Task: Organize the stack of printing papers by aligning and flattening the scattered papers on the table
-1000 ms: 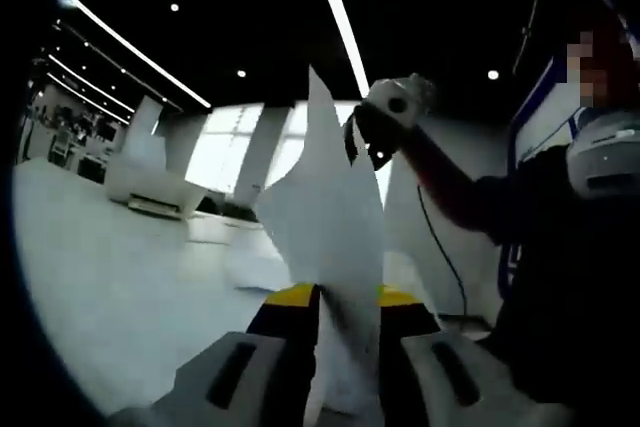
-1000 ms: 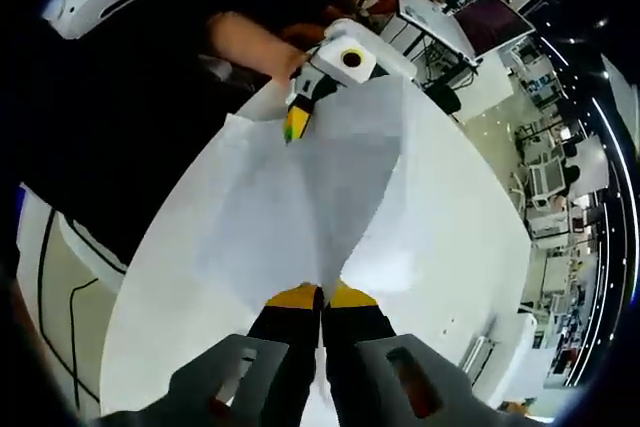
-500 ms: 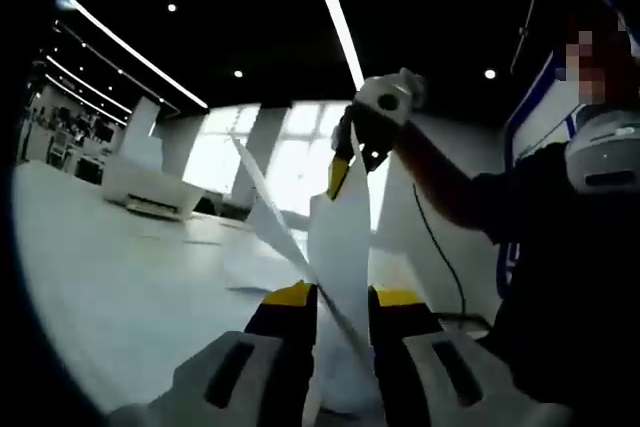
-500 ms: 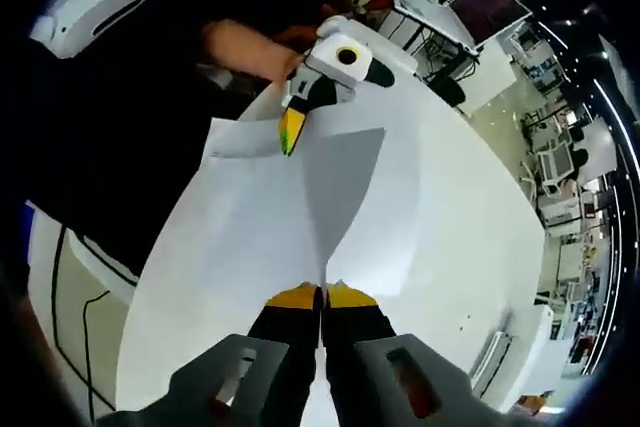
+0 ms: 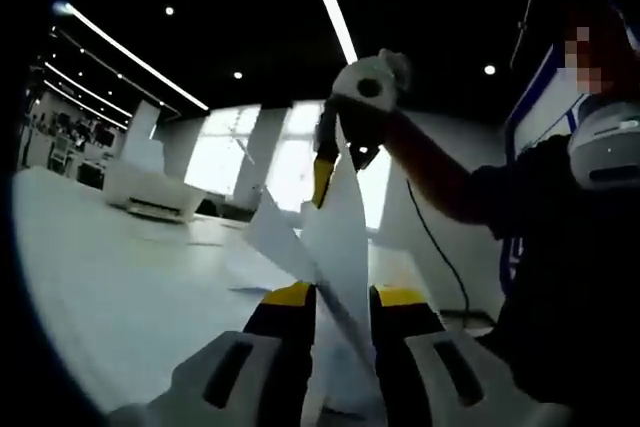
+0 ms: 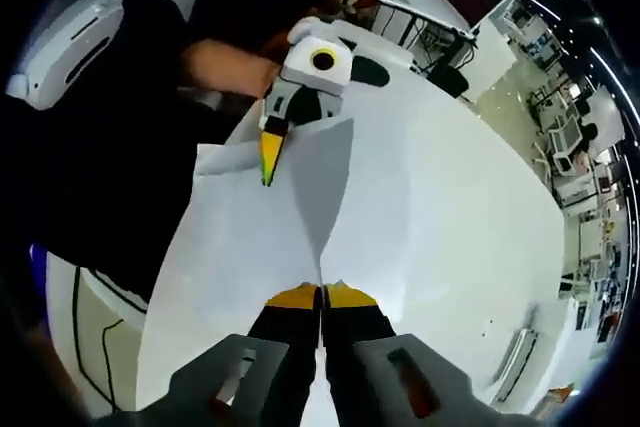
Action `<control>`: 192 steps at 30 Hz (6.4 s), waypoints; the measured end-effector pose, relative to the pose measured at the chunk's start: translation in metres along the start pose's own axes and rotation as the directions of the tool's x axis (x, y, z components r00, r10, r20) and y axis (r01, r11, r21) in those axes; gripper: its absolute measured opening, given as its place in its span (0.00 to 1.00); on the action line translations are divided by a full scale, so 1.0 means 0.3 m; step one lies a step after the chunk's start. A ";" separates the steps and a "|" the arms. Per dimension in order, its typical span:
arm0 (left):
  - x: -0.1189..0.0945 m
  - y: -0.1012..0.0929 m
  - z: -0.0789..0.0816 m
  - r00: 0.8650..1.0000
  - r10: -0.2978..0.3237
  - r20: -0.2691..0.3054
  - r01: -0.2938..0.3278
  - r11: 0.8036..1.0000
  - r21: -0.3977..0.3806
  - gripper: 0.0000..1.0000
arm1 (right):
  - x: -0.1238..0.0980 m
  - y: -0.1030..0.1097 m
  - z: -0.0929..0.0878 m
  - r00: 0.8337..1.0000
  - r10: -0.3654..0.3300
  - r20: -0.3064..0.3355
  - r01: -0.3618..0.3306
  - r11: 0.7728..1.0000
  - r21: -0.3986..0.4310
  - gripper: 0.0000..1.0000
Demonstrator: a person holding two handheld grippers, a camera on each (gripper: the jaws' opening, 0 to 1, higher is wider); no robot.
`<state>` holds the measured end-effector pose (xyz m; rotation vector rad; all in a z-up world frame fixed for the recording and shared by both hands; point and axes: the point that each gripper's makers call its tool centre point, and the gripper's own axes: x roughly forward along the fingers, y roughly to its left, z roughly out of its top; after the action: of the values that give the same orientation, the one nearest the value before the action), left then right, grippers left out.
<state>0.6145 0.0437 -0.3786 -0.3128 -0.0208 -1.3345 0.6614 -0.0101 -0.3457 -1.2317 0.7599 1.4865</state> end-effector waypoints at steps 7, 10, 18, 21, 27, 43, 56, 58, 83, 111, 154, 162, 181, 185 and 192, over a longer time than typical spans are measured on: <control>-0.013 0.022 0.005 1.000 0.005 0.004 -0.005 1.000 -0.009 0.26 | 0.027 -0.009 0.023 0.999 0.025 0.023 -0.027 0.996 0.084 0.00; -0.015 0.028 0.004 1.000 0.007 0.001 -0.007 1.000 0.002 0.26 | 0.031 -0.016 0.022 0.999 0.023 0.023 -0.025 0.996 0.087 0.00; -0.022 0.045 0.002 1.000 0.014 -0.001 -0.014 1.000 0.004 0.26 | 0.052 -0.023 0.047 0.999 0.026 0.036 -0.029 0.997 0.072 0.00; -0.024 0.052 0.001 1.000 0.018 -0.002 -0.018 1.000 0.003 0.26 | 0.055 -0.025 0.056 0.999 0.025 0.037 -0.028 0.997 0.066 0.00; -0.024 0.057 -0.002 1.000 0.022 -0.006 -0.022 1.000 0.016 0.25 | 0.065 -0.027 0.066 0.999 0.025 0.045 -0.028 0.997 0.069 0.00; -0.030 0.084 -0.018 0.998 0.045 -0.034 -0.044 0.998 0.040 0.21 | 0.078 -0.030 0.074 0.998 0.031 0.059 -0.036 0.996 0.084 0.00; -0.028 0.111 -0.037 0.990 0.125 -0.059 -0.117 0.985 0.123 0.06 | 0.079 -0.023 0.074 0.998 0.005 0.059 -0.007 0.999 0.031 0.00; -0.030 0.114 -0.035 0.989 0.135 -0.058 -0.127 0.984 0.126 0.06 | 0.074 -0.024 0.076 0.997 -0.006 0.071 0.004 1.000 0.027 0.00; -0.040 0.129 -0.031 0.984 0.171 -0.050 -0.165 0.980 0.108 0.06 | -0.142 -0.144 0.037 0.922 -0.319 0.220 0.299 0.947 0.119 0.00; -0.055 0.170 -0.014 0.980 0.200 -0.013 -0.198 0.978 0.064 0.06 | -0.164 -0.131 -0.138 0.772 -0.532 0.348 0.413 0.835 0.363 0.00; -0.063 0.158 -0.004 0.975 0.223 0.007 -0.223 0.974 0.029 0.06 | -0.113 -0.033 -0.379 0.532 -0.771 0.351 0.359 0.580 0.731 0.19; -0.065 0.164 0.002 0.973 0.229 0.017 -0.230 0.973 0.030 0.06 | -0.095 -0.003 -0.424 0.516 -0.793 0.325 0.348 0.541 0.766 0.22; -0.075 0.192 0.011 0.972 0.234 0.027 -0.235 0.972 0.019 0.06 | -0.108 0.032 -0.599 0.451 -0.869 0.201 0.334 0.374 0.865 0.40; -0.074 0.194 0.010 0.974 0.225 0.026 -0.225 0.974 0.023 0.06 | -0.105 0.020 -0.624 0.441 -0.878 0.186 0.317 0.347 0.883 0.45; -0.075 0.203 0.009 0.974 0.227 0.024 -0.228 0.973 0.022 0.06 | -0.131 -0.003 -0.658 0.409 -0.897 0.166 0.311 0.308 0.899 0.53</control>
<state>0.6678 0.0780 -0.3932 -0.2991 -0.0189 -1.1026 0.7219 -0.2014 -0.3631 -0.1512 0.1954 0.5829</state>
